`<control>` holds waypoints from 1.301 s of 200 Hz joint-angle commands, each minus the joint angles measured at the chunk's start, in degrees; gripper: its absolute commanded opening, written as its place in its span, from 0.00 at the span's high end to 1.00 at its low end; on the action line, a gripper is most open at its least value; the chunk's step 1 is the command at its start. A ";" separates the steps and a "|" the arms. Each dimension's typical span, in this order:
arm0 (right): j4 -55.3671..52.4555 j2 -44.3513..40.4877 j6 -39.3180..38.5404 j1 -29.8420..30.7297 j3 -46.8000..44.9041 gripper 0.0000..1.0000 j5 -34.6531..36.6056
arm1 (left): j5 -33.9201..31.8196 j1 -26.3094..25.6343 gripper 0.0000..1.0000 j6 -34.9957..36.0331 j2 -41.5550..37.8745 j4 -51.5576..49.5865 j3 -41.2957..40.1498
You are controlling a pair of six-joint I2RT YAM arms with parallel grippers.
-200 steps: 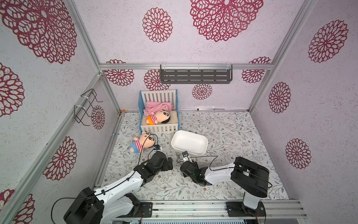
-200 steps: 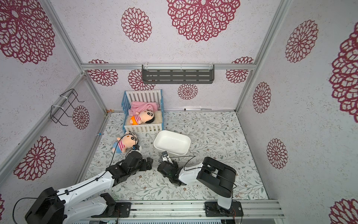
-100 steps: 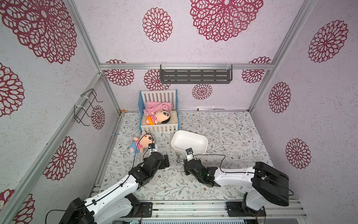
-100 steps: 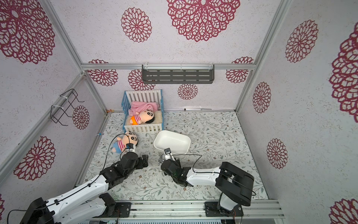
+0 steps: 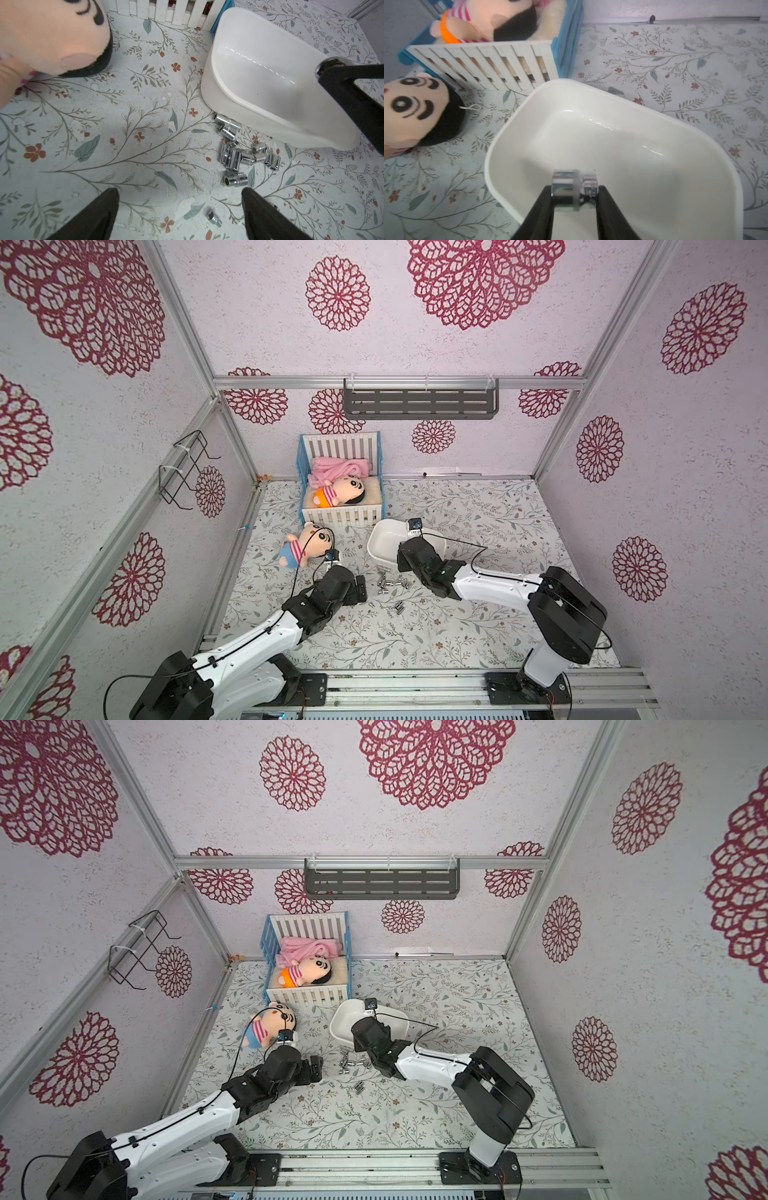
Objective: Put the screws on the desktop into the storage box
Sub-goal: Place the screw in the storage box, then pick up the screw from the center of the board.
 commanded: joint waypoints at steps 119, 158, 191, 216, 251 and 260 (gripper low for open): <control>1.74 -8.25 -1.79 -0.37 -3.89 0.50 -3.82 | -0.28 -2.00 0.03 1.31 -1.24 0.88 0.70; -4.27 -20.33 -6.81 7.13 -7.29 0.45 -7.15 | -0.29 -2.09 0.03 1.07 -1.84 0.80 0.51; -3.55 -29.63 -5.21 13.68 -18.38 0.42 -8.54 | 0.12 -2.42 0.03 0.43 -1.82 0.60 0.94; 0.74 -32.64 -4.74 16.20 -27.27 0.41 -7.75 | 0.17 -2.79 0.02 0.60 -2.06 0.69 0.95; 3.66 -29.30 -4.21 18.39 -30.65 0.40 -8.33 | -0.26 -3.05 0.03 0.96 -1.32 0.68 1.08; 4.35 -27.80 -4.19 19.44 -30.61 0.40 -7.67 | -0.26 -3.14 0.02 1.00 -1.03 0.68 1.21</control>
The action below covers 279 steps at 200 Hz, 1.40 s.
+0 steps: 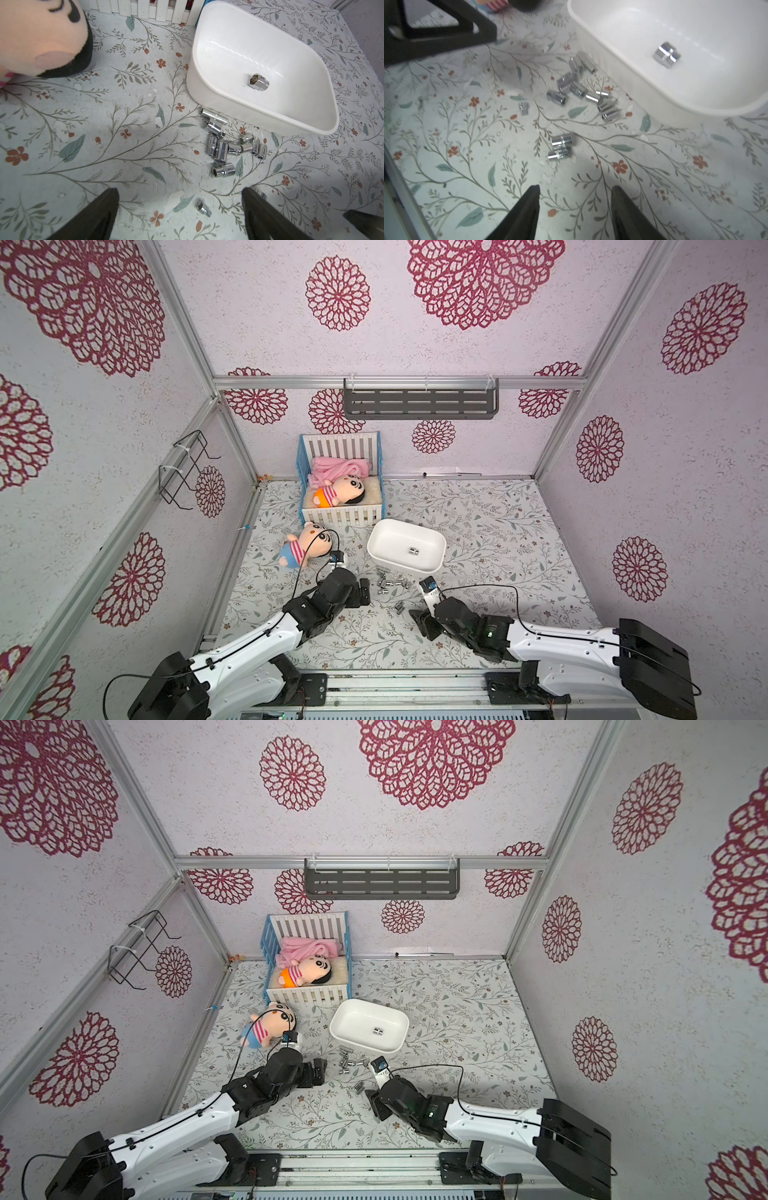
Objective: Put the screws on the desktop into the storage box
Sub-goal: Pick up the screw from the center of the board.
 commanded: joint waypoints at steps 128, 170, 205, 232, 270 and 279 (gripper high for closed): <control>5.24 17.38 0.35 4.52 7.51 0.43 5.39 | -1.22 -2.12 0.03 0.97 2.45 0.21 2.31; 4.73 19.54 -0.13 4.57 8.62 0.45 5.39 | -0.78 -2.21 0.03 1.25 2.80 0.24 2.53; 3.45 21.68 -0.01 4.57 9.97 0.45 6.37 | -0.71 -2.30 0.03 1.18 2.55 0.19 2.46; 2.60 23.23 0.17 4.52 10.82 0.46 7.19 | -0.52 -2.37 0.03 1.13 2.63 -0.05 2.66; 1.44 24.82 0.24 4.48 11.72 0.48 8.19 | -0.35 -2.39 0.03 1.06 2.54 -0.01 2.66; 1.35 25.00 0.20 4.44 11.87 0.49 8.42 | -0.34 -2.47 0.03 1.05 2.50 -0.04 2.62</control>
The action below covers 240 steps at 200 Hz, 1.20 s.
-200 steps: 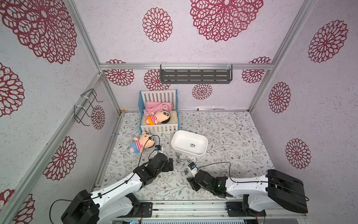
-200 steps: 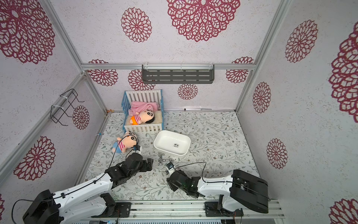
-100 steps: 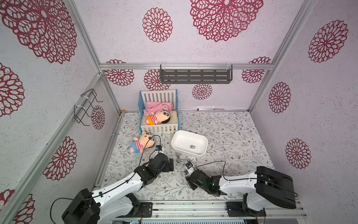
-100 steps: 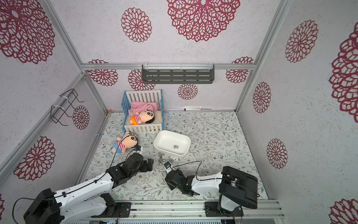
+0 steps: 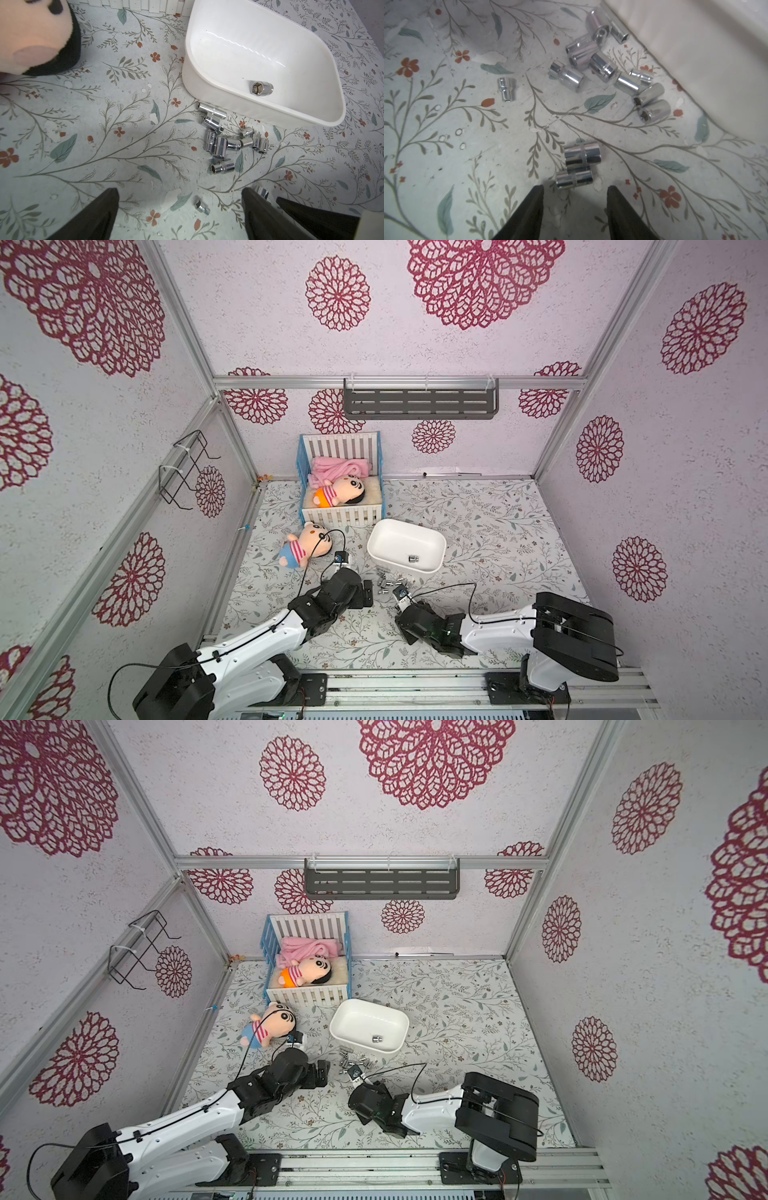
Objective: Put the screws on the desktop into the storage box
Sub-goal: Pick up the screw from the center of the board.
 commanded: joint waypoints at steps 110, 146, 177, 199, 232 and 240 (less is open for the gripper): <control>-3.71 3.47 0.40 0.30 2.66 0.56 2.68 | -0.29 -1.12 0.03 0.61 -0.51 -0.26 1.62; -3.43 2.68 0.40 0.34 2.22 0.59 2.06 | -0.36 -1.21 0.03 0.61 -0.47 -0.35 1.68; -3.35 2.25 0.40 0.40 2.13 0.62 2.06 | -0.33 -1.21 0.03 0.72 -0.30 -0.56 1.78; -3.18 1.52 0.49 0.41 1.87 0.63 2.22 | -0.46 -1.21 0.03 0.75 -0.15 -0.72 1.86; -2.26 -0.83 0.54 0.99 0.58 0.67 3.47 | -0.75 -1.21 0.03 0.52 0.29 -1.21 2.22; -2.11 -1.35 0.66 1.01 0.30 0.67 3.71 | -0.82 -1.21 0.03 0.55 0.39 -1.28 2.36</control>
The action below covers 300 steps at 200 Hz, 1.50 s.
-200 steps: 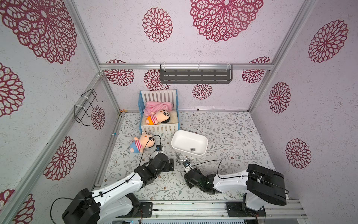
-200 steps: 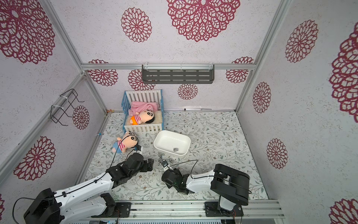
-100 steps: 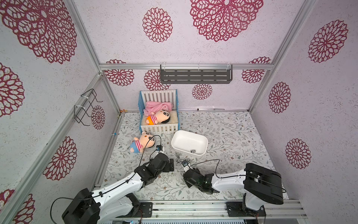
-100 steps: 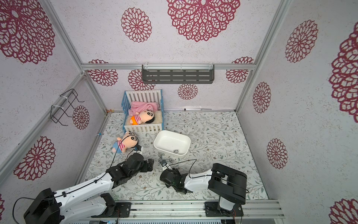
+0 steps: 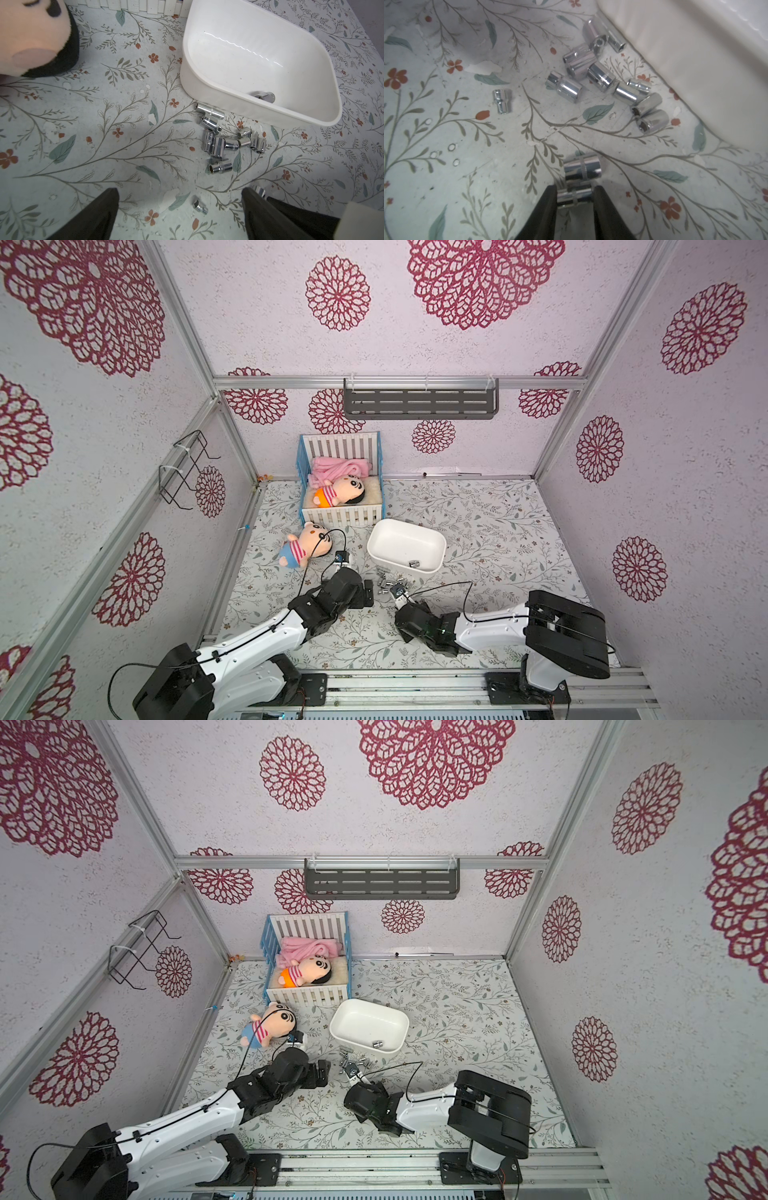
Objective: Put the screws on the desktop into the storage box
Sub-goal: Pick up the screw from the center of the board, then place the screw in the storage box.
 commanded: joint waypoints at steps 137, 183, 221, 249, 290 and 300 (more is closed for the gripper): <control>-5.75 -20.64 -2.36 -8.61 3.72 0.70 0.53 | -4.94 -1.01 0.03 1.39 -1.38 -1.34 0.96; -6.04 -9.75 -3.12 -20.09 14.56 0.70 -5.30 | -4.52 -1.10 0.03 1.19 -0.49 -1.33 1.22; -5.77 -0.33 -1.15 -27.10 20.63 0.69 -10.77 | -3.68 -1.19 0.03 1.49 0.09 -1.33 1.65; -6.79 2.89 -0.99 -28.60 23.20 0.64 -11.32 | -3.70 -1.36 0.03 1.53 -0.34 -1.38 1.46; -6.61 2.09 -0.94 -28.92 23.03 0.53 -11.99 | -4.15 -1.46 0.03 1.48 -0.59 -1.40 1.29; -7.04 1.29 -1.35 -28.91 22.84 0.53 -12.41 | -4.24 -1.47 0.03 1.57 -0.65 -1.33 1.31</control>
